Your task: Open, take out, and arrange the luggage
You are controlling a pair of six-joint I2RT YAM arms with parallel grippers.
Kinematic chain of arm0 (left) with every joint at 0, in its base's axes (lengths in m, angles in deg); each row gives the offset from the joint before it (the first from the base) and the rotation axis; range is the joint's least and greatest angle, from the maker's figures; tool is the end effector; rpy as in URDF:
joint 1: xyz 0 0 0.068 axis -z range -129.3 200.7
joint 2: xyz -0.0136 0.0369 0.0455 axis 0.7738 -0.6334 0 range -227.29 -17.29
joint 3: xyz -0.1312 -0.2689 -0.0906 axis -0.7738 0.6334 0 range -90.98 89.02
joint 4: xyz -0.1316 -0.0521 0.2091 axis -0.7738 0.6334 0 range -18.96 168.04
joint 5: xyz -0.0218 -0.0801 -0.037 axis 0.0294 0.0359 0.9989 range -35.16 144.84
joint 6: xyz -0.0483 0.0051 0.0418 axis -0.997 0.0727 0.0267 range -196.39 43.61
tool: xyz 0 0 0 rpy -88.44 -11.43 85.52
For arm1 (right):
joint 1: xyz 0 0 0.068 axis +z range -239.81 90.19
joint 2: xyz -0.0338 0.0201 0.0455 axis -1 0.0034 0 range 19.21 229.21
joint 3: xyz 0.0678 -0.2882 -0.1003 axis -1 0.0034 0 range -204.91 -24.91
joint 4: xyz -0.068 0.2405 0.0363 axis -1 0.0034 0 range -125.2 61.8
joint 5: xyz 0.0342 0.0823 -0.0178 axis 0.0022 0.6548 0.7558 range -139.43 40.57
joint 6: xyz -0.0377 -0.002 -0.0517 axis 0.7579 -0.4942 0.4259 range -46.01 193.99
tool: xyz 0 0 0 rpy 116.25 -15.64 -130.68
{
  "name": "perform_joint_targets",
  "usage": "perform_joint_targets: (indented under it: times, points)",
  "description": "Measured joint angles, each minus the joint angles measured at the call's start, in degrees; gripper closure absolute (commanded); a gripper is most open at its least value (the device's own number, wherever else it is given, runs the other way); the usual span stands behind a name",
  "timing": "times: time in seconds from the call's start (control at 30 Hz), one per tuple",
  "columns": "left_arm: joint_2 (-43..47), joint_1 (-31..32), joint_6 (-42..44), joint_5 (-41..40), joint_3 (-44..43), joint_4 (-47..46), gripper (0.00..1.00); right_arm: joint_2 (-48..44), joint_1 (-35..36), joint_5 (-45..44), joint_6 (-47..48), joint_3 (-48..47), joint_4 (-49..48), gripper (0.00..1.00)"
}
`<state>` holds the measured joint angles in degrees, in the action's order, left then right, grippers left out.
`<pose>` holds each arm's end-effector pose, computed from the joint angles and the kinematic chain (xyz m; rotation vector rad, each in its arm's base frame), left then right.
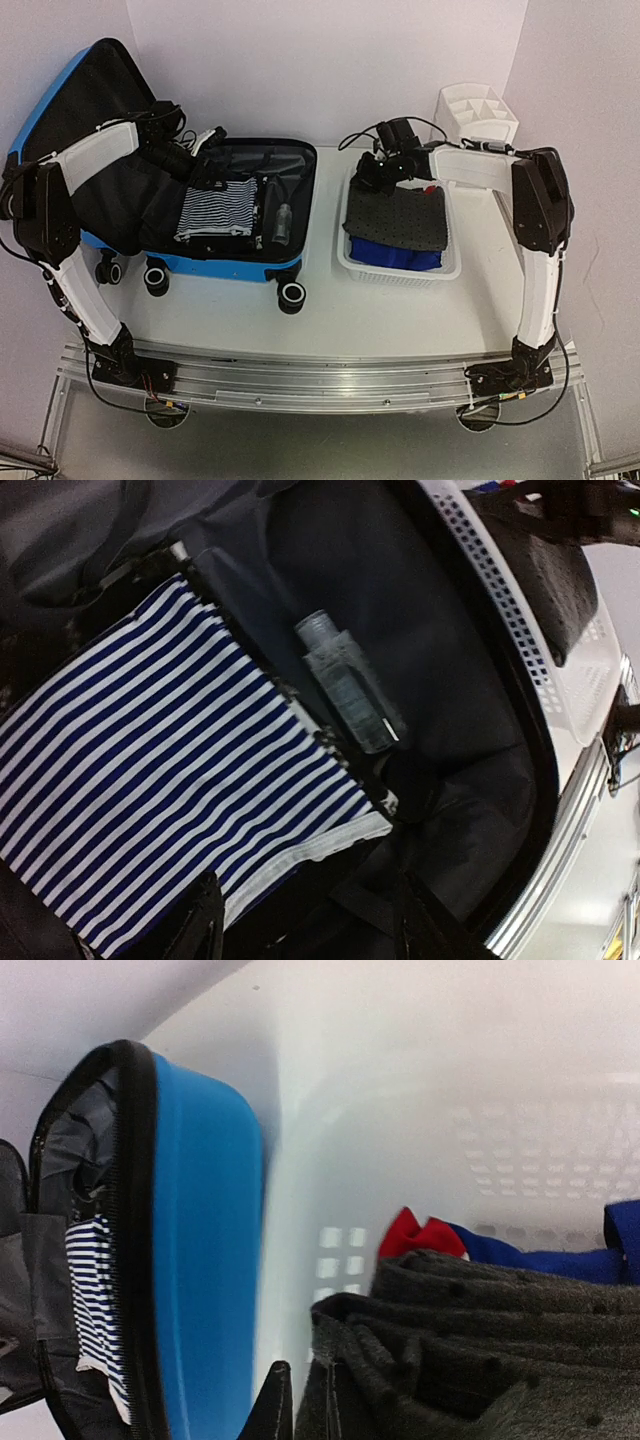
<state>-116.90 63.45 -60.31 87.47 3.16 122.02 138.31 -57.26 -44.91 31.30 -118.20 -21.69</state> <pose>0.3483 -0.1062 0.3117 0.8103 2.4692 -0.7418 0.4210 0.2733 0.2532 0.1659 2.3718 0.7613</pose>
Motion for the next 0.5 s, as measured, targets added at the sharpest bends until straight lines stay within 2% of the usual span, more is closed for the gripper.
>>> perform_joint_targets:
  times: [0.13, 0.2, 0.33, 0.5]
  points:
    - [0.3, -3.1, -7.1, -3.1, 5.8, -4.1, 0.36, 0.0, 2.7, -1.5, 1.7, -8.1, 1.6, 0.58]
    - [0.5, -4.6, -10.6, -4.4, 8.0, -5.9, 0.34, 0.6, 4.9, -1.6, 2.0, -13.0, 1.6, 0.54]
    - [0.7, -7.7, -16.5, -6.6, 11.5, -9.3, 0.34, 6.2, 10.6, -0.4, 1.4, -25.7, 0.6, 0.55]
    - [0.8, -9.9, -20.2, -8.8, 15.5, -13.3, 0.34, 19.5, 16.9, 2.1, -0.7, -40.4, 0.6, 0.59]
